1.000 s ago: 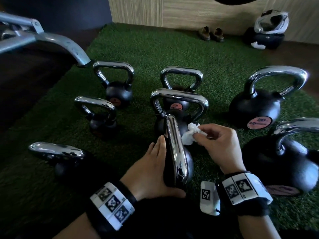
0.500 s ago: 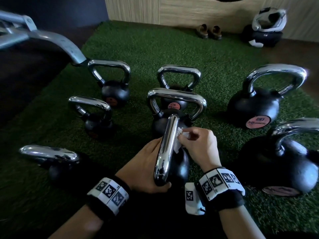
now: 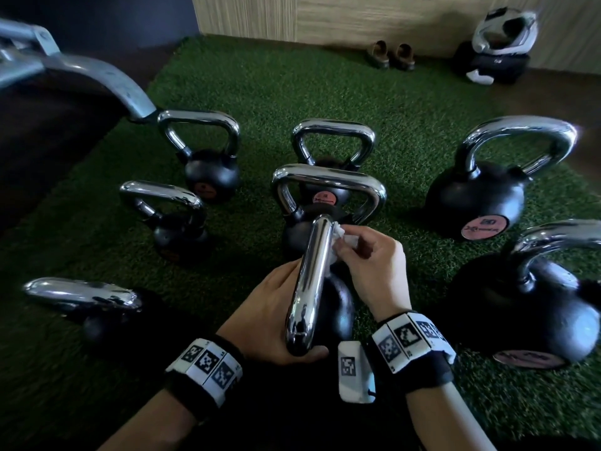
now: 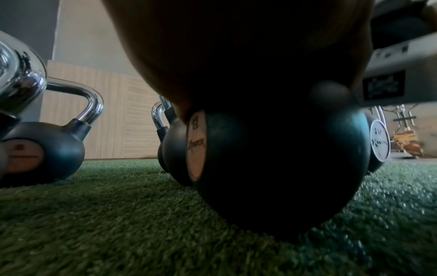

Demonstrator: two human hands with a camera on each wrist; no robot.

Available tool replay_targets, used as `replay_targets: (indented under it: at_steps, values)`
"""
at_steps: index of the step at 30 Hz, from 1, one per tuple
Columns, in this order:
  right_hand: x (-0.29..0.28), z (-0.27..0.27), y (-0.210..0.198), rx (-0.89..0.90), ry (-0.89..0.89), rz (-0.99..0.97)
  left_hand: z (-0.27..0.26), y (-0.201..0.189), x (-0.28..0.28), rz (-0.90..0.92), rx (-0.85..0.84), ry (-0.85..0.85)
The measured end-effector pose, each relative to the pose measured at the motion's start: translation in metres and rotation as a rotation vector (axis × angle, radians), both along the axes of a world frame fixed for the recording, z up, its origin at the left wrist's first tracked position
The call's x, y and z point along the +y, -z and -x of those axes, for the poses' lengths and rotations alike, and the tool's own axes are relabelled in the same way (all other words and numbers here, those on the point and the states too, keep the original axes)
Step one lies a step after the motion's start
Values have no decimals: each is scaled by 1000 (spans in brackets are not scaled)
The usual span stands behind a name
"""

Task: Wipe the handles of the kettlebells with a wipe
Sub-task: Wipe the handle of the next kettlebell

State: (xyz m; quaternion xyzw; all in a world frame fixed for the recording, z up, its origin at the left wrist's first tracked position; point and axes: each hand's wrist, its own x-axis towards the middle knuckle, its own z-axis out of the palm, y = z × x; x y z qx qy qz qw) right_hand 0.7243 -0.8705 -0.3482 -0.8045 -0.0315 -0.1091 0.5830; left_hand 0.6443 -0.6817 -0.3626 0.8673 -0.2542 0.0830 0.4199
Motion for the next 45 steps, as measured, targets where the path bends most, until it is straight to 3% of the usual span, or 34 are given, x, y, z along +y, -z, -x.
replay_targets:
  at_steps: [3, 8, 14, 20, 27, 32, 36, 39, 45]
  values:
    - [1, 0, -2, -43, -26, 44, -1, 0, 0, -1, 25, -12]
    - [0, 11, -17, -323, -61, 87, -3, -7, -1, -13, 24, -9]
    - [-2, -6, -21, -313, -79, 181, -9, -7, 2, -21, 102, -19]
    - [-6, 39, -40, -378, -231, 174, -15, -10, 5, -105, 233, -31]
    - [-9, 42, -51, -258, -292, 103, -20, -27, 2, -258, 308, -44]
    - [-14, 68, -50, -162, -400, 17, -23, -13, 9, -210, 283, 56]
    - [-16, 72, -44, -48, -447, -91, -27, -4, 10, -339, 292, 47]
    - [-15, 74, -40, -16, -526, -93, -29, -3, 13, -226, 435, 21]
    - [-14, 77, -26, 33, -530, 46, -23, -17, 8, -169, 388, -12]
